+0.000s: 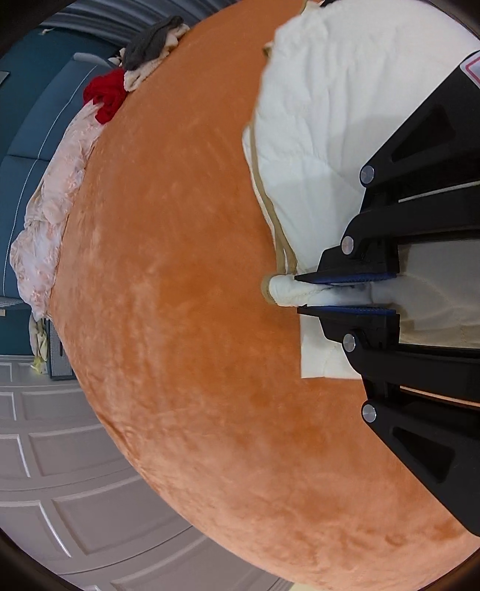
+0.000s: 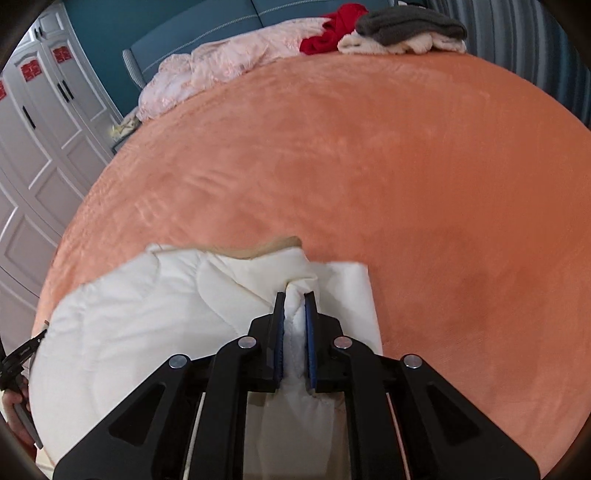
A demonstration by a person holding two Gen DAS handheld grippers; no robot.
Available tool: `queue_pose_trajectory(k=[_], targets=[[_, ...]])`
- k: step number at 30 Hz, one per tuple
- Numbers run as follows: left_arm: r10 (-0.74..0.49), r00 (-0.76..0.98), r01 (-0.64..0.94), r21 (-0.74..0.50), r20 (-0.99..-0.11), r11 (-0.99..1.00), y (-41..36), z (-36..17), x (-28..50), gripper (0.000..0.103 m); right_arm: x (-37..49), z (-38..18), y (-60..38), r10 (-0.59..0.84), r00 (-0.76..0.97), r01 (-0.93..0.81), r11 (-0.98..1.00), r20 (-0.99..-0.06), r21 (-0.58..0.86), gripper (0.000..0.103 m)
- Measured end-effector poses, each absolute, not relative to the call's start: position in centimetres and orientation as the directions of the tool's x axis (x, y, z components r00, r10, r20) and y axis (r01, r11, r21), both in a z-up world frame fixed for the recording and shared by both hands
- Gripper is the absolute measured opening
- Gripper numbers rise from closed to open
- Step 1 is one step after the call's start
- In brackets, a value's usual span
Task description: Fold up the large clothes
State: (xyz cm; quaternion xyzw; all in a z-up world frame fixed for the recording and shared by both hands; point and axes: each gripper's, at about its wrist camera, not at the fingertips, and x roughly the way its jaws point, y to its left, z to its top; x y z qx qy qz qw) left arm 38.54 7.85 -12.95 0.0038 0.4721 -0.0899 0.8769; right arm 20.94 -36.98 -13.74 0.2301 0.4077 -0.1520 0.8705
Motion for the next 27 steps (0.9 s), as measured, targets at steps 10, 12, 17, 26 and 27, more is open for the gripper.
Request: queue_pose_trajectory(k=[10,12,17,26,27], targets=[[0.050,0.618,0.052,0.104,-0.785,0.993,7.1,-12.0,37.3,0.046,20.2,-12.2,-36.4,-0.219,0.608,0.521,0.836,-0.763,0.175,0.040],[0.092,0.655,-0.021,0.104,-0.750,0.994,8.2,-9.9,36.3,0.064,18.5,-10.1,-36.6,-0.228,0.662,0.527,0.818,-0.714,0.228,0.041],[-0.018,0.715,-0.012,-0.038,-0.698,0.999,7.9,-4.6,34.2,0.065,18.0,-5.7,-33.4,-0.152,0.760,0.405,0.872,-0.632,0.276,0.040],[-0.235,0.539,0.313,-0.066,-0.809,0.947,-5.4,-8.7,34.5,0.027,26.0,-9.6,-24.9,0.071,0.649,0.159,0.961,-0.758,0.226,0.009],[-0.235,0.511,0.306,-0.080,-0.827,0.949,-5.8,-9.9,34.9,0.021,26.6,-10.5,-24.7,0.066,0.629,0.162,0.963,-0.774,0.214,0.007]])
